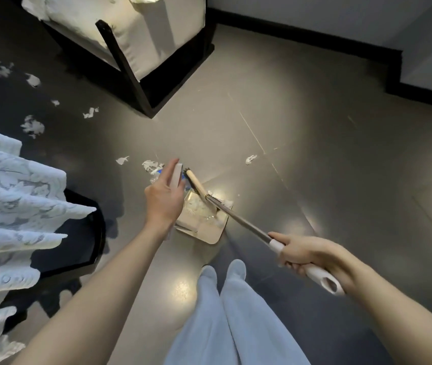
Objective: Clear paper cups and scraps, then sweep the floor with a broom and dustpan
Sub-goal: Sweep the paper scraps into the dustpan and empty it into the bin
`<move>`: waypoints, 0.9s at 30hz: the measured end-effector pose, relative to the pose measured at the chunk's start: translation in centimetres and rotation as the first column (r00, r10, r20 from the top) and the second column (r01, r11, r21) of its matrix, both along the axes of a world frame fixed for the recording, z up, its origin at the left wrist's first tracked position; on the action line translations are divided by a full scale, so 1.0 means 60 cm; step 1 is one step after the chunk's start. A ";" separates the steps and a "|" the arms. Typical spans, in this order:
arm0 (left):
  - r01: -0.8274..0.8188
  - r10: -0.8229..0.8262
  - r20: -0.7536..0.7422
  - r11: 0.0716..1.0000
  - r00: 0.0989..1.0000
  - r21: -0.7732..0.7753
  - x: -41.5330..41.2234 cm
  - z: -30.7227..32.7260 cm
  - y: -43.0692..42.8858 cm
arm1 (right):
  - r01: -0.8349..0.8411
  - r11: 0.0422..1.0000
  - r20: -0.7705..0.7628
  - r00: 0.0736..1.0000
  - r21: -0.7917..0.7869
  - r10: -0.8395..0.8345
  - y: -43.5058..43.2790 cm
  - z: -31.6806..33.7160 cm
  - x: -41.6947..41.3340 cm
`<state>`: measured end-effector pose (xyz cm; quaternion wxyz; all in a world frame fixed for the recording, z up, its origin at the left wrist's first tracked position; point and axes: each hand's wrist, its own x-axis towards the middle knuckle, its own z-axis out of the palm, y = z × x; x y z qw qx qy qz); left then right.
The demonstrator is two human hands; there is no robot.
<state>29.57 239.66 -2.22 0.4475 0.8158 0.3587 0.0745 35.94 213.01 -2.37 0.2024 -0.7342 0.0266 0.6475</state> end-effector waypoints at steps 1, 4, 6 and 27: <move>0.008 -0.008 0.001 1.000 1.000 -0.001 0.002 0.002 -0.001 | 0.042 0.999 -0.016 0.999 -0.003 -0.042 -0.008 0.008 0.005; 0.024 -0.024 -0.003 0.999 1.000 -0.026 0.003 0.007 0.001 | 0.164 0.987 -0.023 0.986 0.003 -0.163 -0.031 0.038 0.025; 0.037 -0.037 -0.007 0.998 0.999 -0.044 0.006 0.009 -0.001 | 0.218 0.976 0.001 0.976 0.013 -0.218 -0.042 0.056 0.039; -0.179 0.180 -0.039 0.983 0.983 0.036 0.122 -0.008 -0.203 | -0.202 0.975 0.292 0.930 -0.097 0.222 -0.090 -0.024 0.372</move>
